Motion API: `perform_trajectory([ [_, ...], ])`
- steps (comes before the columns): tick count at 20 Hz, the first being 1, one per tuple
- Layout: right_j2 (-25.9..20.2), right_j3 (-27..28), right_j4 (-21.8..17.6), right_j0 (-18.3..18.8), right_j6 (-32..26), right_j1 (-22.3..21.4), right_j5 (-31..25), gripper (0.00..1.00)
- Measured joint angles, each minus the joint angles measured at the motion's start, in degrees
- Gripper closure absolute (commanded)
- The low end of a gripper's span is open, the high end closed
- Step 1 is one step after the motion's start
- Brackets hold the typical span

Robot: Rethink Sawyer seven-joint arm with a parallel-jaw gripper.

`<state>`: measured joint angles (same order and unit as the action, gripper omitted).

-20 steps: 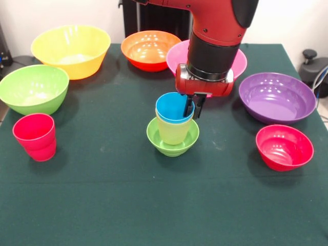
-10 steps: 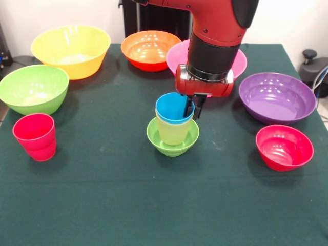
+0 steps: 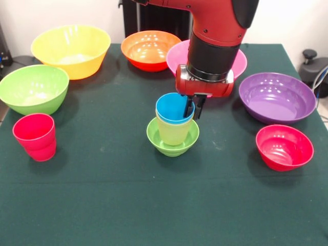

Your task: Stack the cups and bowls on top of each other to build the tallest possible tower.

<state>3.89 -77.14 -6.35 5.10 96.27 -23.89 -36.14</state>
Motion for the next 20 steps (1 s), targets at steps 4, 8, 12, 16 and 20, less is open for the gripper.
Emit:
perform_trajectory([
  [4,-0.2,0.0,0.0,0.0,0.0,0.0,0.0,1.0],
  [8,-0.5,0.0,0.0,0.2,0.0,0.0,0.1,1.0],
  [12,-0.6,0.0,0.0,0.4,0.0,0.0,0.7,1.0],
  [16,-0.7,0.0,0.0,0.8,0.0,-0.1,2.2,1.0],
  [20,-0.8,0.0,0.0,1.1,0.0,-0.1,4.3,1.0],
])
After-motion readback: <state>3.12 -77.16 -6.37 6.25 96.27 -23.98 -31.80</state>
